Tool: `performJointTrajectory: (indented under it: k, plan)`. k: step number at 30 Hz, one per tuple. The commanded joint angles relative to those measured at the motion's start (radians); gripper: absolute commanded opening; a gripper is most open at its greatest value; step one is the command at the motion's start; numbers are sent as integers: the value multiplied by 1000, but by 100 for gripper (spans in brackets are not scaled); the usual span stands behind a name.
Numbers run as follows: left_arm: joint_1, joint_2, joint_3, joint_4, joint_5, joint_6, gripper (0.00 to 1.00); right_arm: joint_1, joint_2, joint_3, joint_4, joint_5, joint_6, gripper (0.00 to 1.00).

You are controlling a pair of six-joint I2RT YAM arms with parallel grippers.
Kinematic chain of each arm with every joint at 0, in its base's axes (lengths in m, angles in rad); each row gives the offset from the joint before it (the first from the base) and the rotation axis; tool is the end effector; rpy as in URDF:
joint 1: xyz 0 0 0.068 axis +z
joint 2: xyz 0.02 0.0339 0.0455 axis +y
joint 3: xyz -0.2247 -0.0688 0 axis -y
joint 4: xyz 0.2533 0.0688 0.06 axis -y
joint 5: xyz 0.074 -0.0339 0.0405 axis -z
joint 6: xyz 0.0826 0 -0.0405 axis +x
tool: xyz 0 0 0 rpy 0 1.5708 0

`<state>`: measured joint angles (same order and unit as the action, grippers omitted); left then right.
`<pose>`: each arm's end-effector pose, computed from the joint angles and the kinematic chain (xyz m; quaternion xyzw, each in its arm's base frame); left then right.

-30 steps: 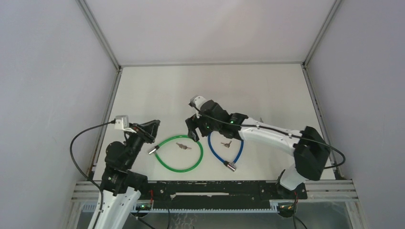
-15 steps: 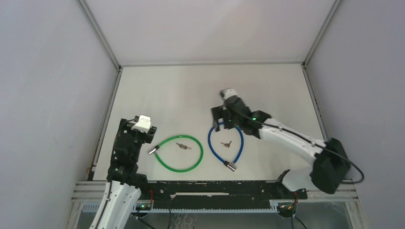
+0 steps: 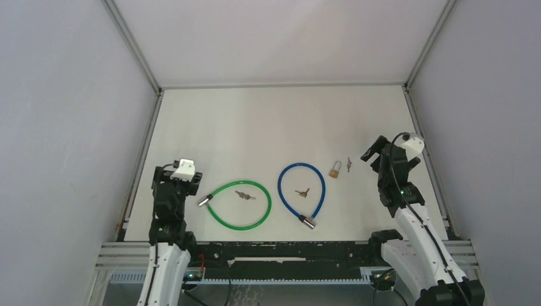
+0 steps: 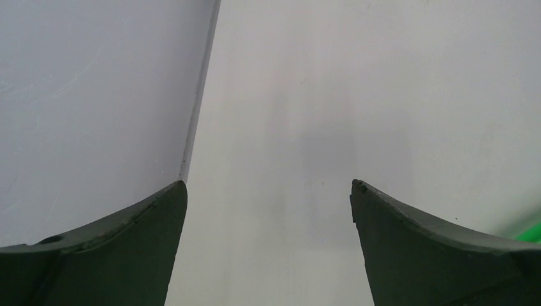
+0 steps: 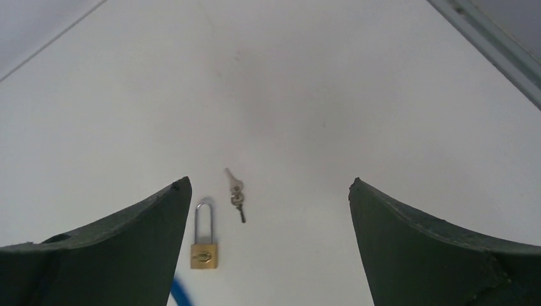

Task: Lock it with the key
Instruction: Reset both arms

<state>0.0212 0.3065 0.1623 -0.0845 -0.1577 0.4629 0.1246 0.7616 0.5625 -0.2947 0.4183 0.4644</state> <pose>0.2163 0.0176 0.1690 0.1232 0.7725 0.2085 0.5870 0.2514 -0.0023 0.2064 0.2469 0.8097 -0.0250 0.5318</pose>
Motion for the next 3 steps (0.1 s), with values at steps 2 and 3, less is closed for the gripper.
performJointTrajectory:
  k: [2, 3]
  plan:
    - [38, -20, -10, 47, 30, 3, 100, -8, -19, -41, 86, 153, 69, 99]
    - [41, -24, -9, 44, 38, 3, 100, -11, -21, -47, 93, 146, 54, 99]
